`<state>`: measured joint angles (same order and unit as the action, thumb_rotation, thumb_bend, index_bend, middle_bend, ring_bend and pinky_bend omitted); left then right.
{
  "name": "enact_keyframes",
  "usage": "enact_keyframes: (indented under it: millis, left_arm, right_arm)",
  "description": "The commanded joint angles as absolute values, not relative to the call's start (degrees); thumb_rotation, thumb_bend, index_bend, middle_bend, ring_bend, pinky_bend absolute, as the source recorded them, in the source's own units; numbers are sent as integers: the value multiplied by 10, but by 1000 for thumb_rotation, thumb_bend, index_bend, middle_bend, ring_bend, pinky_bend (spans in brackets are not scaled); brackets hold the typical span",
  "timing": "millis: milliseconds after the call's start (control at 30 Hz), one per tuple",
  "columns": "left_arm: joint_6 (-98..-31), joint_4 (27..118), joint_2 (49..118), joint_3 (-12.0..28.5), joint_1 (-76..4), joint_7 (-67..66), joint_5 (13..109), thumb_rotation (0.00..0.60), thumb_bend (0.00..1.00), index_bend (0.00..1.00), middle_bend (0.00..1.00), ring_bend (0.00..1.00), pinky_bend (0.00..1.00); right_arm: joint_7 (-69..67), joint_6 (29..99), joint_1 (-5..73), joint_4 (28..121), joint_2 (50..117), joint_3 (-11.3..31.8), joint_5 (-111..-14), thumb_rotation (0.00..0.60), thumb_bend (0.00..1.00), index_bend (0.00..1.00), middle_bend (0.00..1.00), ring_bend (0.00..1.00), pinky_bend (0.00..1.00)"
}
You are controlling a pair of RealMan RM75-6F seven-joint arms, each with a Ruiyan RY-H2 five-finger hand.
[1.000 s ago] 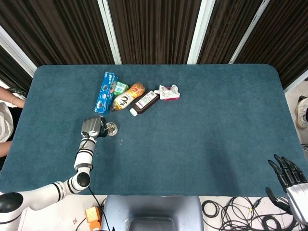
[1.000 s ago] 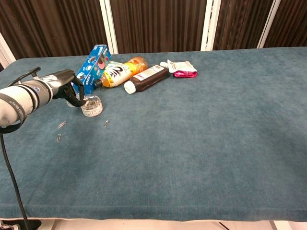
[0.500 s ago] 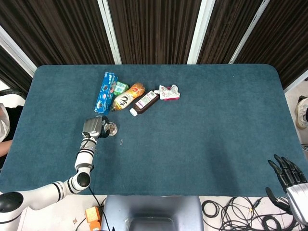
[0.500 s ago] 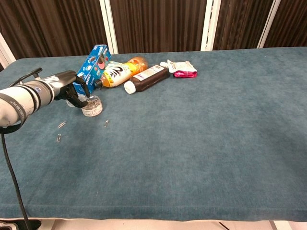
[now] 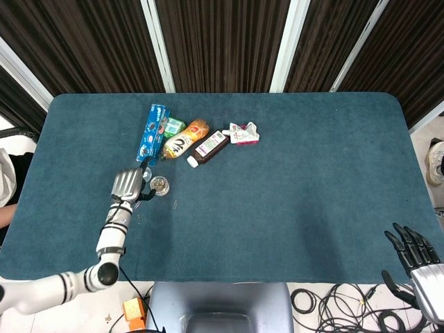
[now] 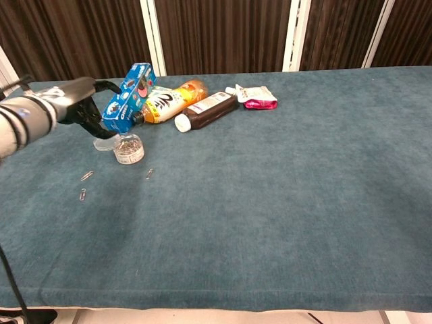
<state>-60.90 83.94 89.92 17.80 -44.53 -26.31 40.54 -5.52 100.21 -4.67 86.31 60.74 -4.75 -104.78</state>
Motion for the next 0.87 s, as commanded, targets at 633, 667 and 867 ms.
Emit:
enact_keyframes:
  millis: [633,667,867]
  left_arm:
    - [-1072,820,778,-93,-31,-47,873,600,314,0,58,29,210]
    - [-1071,815,776,-93,-28,-47,880,600,316,0,59,29,200]
    - [-1055,813,773,-79,-19,-43,889,600,317,0,58,5,140]
  right_arm:
    - [27,935,-23,901,625,-34,-1020,600,320,0,0,0,132]
    - [29,932,-22,904,625,-33,-1016,600,320,0,0,0,132]
    - [32,923,-19,906,623,-34,-1012,600,321,0,0,0,132]
